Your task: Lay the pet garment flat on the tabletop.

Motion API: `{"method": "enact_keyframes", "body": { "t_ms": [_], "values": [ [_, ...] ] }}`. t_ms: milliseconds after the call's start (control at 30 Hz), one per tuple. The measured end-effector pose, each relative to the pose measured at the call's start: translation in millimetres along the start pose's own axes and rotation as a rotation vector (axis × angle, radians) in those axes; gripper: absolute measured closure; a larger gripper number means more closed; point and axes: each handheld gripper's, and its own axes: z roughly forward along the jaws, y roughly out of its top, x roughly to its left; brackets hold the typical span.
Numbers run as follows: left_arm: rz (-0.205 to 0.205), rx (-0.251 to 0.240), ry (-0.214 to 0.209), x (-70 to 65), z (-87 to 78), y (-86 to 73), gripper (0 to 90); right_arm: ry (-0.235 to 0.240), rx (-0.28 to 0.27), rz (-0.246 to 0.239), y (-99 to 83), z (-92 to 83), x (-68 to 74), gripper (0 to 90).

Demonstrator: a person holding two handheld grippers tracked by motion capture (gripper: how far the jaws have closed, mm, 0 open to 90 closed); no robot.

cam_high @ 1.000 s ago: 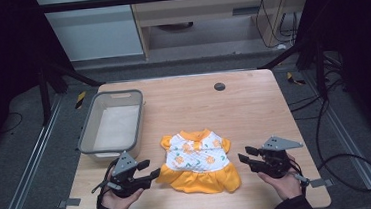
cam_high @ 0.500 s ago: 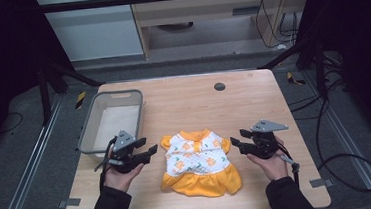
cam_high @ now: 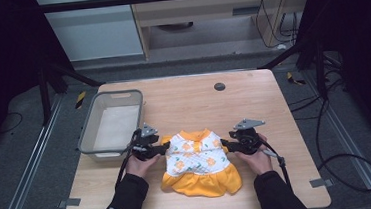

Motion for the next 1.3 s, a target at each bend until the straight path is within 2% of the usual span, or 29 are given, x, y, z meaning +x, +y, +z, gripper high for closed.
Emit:
{"method": "enact_keyframes", "body": {
  "t_ms": [33,100,133,167,233,367,467,533,567,733,767,833,900,1033,1067,1100,1133,1167,1233,1267,1300],
  "values": [
    [0.006,0.022,-0.001,-1.1,6.5,-2.1,45.5,0.002,0.007,0.004,-0.7,1.2,0.8,49.7],
    [0.011,0.033,0.005,-1.1,10.2,-3.3,46.0,0.005,0.017,0.004,-1.9,2.9,1.3,49.6],
    [0.005,0.046,0.007,0.1,13.1,-4.5,47.4,0.007,0.042,-0.01,-5.1,7.5,2.5,50.2],
    [-0.009,0.042,0.001,0.9,14.2,-5.3,47.9,0.003,0.054,-0.013,-6.2,8.7,3.3,50.4],
    [-0.003,0.058,0.014,2.4,16.5,-6.9,49.4,-0.002,0.071,-0.024,-8.1,10.9,3.8,53.2],
    [-0.002,0.056,0.02,3.1,18.2,-9.8,51.5,-0.005,0.078,-0.026,-9.1,12.4,4.1,57.1],
    [0.013,0.062,0.021,-1.8,18.6,-8.8,59.7,-0.016,0.095,-0.044,-7.7,12.5,8.6,69.5],
    [0.021,0.066,0.025,-3.6,18.6,-8.5,63.2,-0.013,0.099,-0.05,-7.3,12.6,10.6,72.6],
    [0.023,0.069,0.021,-5.9,18.7,-7.8,69.2,-0.01,0.108,-0.061,-6.6,13.0,14.7,79.4],
    [0.019,0.074,0.011,-9.2,19.4,-6.4,82.6,0.011,0.107,-0.036,-6.1,13.5,14.5,84.7],
    [0.019,0.076,0.011,-10.0,19.4,-6.0,84.3,0.02,0.105,-0.023,-6.1,12.6,12.9,85.7],
    [0.018,0.076,0.015,-11.5,18.6,-6.0,85.4,0.021,0.102,-0.025,-5.7,11.5,12.8,86.0],
    [0.021,0.059,0.011,-12.8,14.0,-4.9,85.9,0.023,0.082,-0.025,-3.7,7.7,13.3,86.2],
    [0.018,-0.046,0.008,-15.0,-7.2,5.7,86.2,0.017,0.015,-0.051,5.7,-6.8,14.4,86.3],
    [0.018,-0.046,0.008,-15.0,-7.2,5.7,86.2,0.017,0.015,-0.051,5.7,-6.8,14.4,86.3],
    [0.036,-0.076,0.019,-16.6,-18.3,15.3,86.2,0.01,-0.038,-0.06,14.7,-16.9,14.9,86.2],
    [0.036,-0.076,0.019,-16.6,-18.3,15.3,86.2,0.01,-0.038,-0.06,14.7,-16.9,14.9,86.2],
    [0.049,-0.105,0.029,-17.8,-24.0,22.4,86.2,0.004,-0.07,-0.067,19.8,-21.7,15.0,86.2],
    [0.067,-0.126,0.045,-18.4,-29.7,34.0,86.2,-0.018,-0.123,-0.078,30.7,-28.4,14.6,86.1],
    [0.072,-0.149,0.064,-18.9,-31.2,42.3,86.1,-0.033,-0.143,-0.08,36.1,-30.2,14.2,86.1],
    [0.072,-0.165,0.096,-17.7,-29.2,53.4,85.4,-0.073,-0.178,-0.083,47.2,-30.8,12.5,85.6]
  ]
}}
